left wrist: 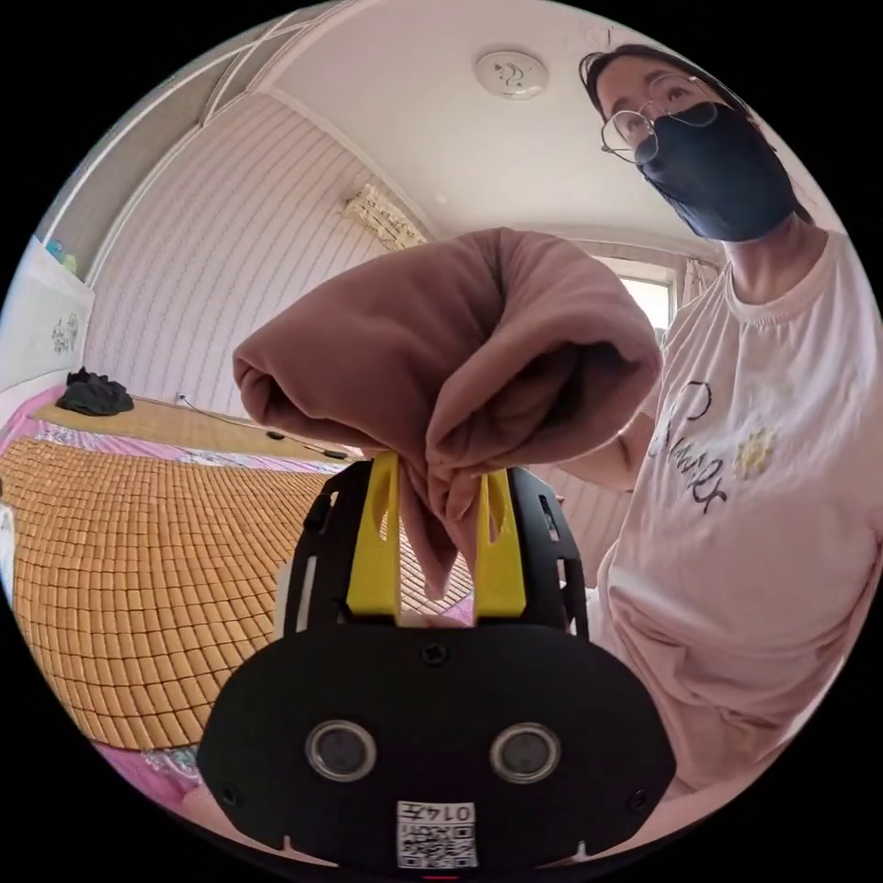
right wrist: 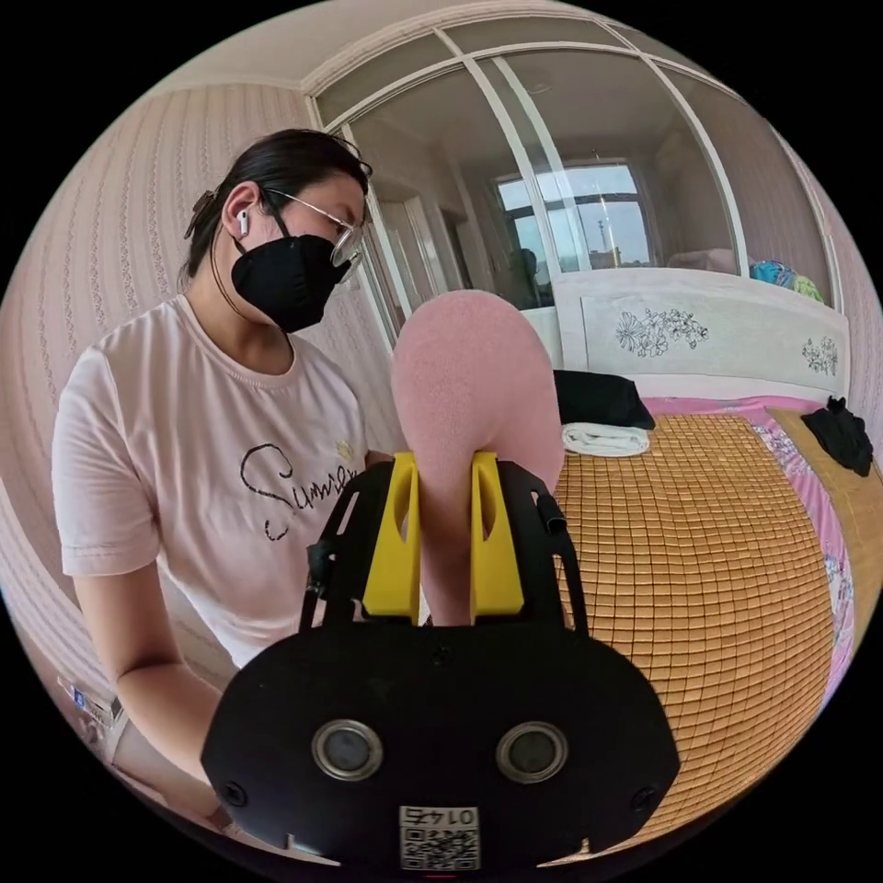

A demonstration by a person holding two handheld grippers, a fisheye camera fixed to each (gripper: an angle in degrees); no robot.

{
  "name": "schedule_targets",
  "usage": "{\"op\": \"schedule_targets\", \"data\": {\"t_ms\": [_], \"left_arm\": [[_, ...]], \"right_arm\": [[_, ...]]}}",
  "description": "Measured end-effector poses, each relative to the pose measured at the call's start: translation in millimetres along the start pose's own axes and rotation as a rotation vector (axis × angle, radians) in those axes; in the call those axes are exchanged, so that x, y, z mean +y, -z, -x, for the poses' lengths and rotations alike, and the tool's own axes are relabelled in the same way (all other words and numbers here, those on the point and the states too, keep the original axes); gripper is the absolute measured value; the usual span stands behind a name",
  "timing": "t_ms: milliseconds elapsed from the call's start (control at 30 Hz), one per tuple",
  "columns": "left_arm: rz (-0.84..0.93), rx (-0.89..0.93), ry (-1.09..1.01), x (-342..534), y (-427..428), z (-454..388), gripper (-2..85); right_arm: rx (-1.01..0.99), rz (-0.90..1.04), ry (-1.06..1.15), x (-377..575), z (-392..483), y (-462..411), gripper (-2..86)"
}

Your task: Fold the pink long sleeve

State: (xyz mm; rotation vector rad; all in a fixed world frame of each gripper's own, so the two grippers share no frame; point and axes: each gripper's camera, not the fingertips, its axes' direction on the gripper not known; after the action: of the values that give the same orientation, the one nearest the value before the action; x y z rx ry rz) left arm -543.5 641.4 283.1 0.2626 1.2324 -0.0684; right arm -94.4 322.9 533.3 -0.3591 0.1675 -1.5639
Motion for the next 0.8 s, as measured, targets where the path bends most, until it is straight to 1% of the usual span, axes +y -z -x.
{"op": "schedule_targets", "data": {"t_ms": [67, 100, 167, 200, 267, 333, 400, 433, 467, 500, 533, 567, 600, 633, 667, 733, 800], "left_arm": [[-0.032, -0.15, -0.005, -2, 45, -8, 9.4], [-0.04, -0.188, -0.001, -2, 56, -9, 9.0], [-0.075, -0.339, 0.077, -3, 98, -5, 7.7], [-0.086, -0.375, 0.108, -3, 109, -3, 7.4], [-0.117, -0.508, 0.234, -12, 148, 14, 6.6], [-0.128, -0.6, 0.311, -28, 178, 34, 6.5], [-0.159, -0.682, 0.379, -51, 210, 61, 6.7], [-0.193, -0.735, 0.463, -65, 234, 85, 7.1], [-0.207, -0.787, 0.541, -77, 255, 113, 7.6], [-0.195, -0.83, 0.564, -81, 264, 127, 7.8], [-0.142, -0.942, 0.603, -84, 277, 158, 7.9], [-0.069, -1.054, 0.691, -78, 288, 194, 7.7], [-0.032, -1.096, 0.753, -72, 292, 211, 7.4], [0.041, -1.123, 0.851, -56, 297, 241, 6.9], [-0.002, -1.077, 0.869, -43, 301, 254, 6.7], [-0.105, -1.042, 0.882, -32, 307, 252, 6.7], [-0.077, -1.053, 0.836, -27, 300, 245, 7.1]], "right_arm": [[-0.064, 0.019, 0.026, -36, -36, -35, 8.6], [-0.076, 0.025, 0.027, -46, -45, -45, 8.6], [-0.13, 0.053, 0.022, -89, -87, -89, 8.6], [-0.144, 0.062, 0.014, -101, -99, -101, 8.7], [-0.198, 0.096, -0.029, -157, -151, -149, 8.8], [-0.212, 0.104, -0.088, -206, -195, -184, 9.3], [-0.192, 0.111, -0.222, -256, -247, -221, 10.4], [-0.132, 0.124, -0.308, -285, -279, -247, 11.3], [-0.009, 0.162, -0.351, -306, -303, -274, 11.3], [0.068, 0.187, -0.369, -313, -313, -289, 11.3], [0.202, 0.235, -0.426, -316, -331, -321, 10.2], [0.232, 0.307, -0.453, -310, -341, -359, 9.3], [0.217, 0.368, -0.459, -304, -345, -381, 8.9], [0.182, 0.515, -0.466, -289, -349, -426, 8.6], [0.199, 0.592, -0.444, -277, -345, -457, 8.7], [0.252, 0.547, -0.359, -272, -330, -465, 8.5], [0.252, 0.547, -0.328, -269, -324, -464, 8.4]]}}
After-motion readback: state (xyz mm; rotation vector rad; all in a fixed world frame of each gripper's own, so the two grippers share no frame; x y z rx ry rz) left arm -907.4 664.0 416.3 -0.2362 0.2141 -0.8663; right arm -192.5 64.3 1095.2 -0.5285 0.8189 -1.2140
